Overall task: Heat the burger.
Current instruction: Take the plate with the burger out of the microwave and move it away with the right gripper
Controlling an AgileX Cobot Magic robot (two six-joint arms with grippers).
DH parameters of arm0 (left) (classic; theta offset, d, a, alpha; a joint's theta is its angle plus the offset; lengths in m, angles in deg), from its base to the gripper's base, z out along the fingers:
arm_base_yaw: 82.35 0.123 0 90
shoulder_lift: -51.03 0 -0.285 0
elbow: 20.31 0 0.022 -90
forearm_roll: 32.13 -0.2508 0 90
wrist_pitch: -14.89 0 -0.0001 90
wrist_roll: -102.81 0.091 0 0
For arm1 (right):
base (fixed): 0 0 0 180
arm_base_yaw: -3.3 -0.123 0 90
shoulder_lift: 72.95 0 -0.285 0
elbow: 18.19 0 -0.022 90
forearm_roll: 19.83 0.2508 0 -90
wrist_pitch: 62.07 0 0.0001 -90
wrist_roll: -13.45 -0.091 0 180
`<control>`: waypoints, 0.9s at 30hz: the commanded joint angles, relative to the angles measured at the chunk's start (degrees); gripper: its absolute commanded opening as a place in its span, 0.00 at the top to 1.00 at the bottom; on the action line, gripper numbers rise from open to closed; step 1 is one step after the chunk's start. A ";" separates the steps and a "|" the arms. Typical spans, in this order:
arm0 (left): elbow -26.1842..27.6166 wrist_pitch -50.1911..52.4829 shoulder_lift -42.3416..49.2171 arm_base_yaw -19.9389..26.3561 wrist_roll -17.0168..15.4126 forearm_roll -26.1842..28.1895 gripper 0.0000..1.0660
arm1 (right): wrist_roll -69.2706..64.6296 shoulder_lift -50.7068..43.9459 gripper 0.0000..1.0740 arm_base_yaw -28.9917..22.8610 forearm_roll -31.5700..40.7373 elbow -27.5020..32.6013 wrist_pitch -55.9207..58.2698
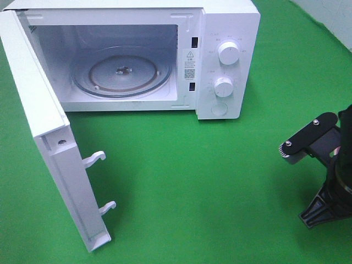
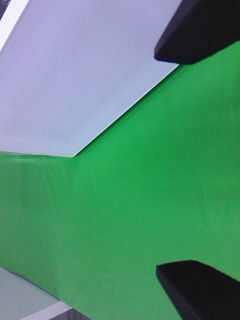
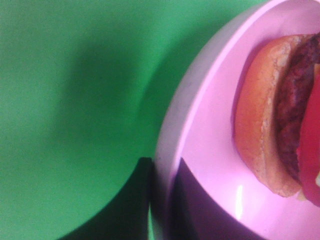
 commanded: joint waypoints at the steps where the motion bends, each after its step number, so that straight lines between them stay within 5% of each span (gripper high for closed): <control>1: -0.17 0.23 0.29 0.23 -0.17 -0.11 0.06 | -3.50 2.64 1.00 0.40 -4.41 -0.97 1.32; 21: -0.17 0.23 0.29 0.23 -0.17 -0.11 0.06 | -11.75 11.46 1.00 9.05 -10.43 -1.15 -5.96; 27: -0.17 0.23 0.29 0.23 -0.17 -0.11 0.06 | -11.69 11.46 0.90 8.94 -7.62 -1.15 -8.25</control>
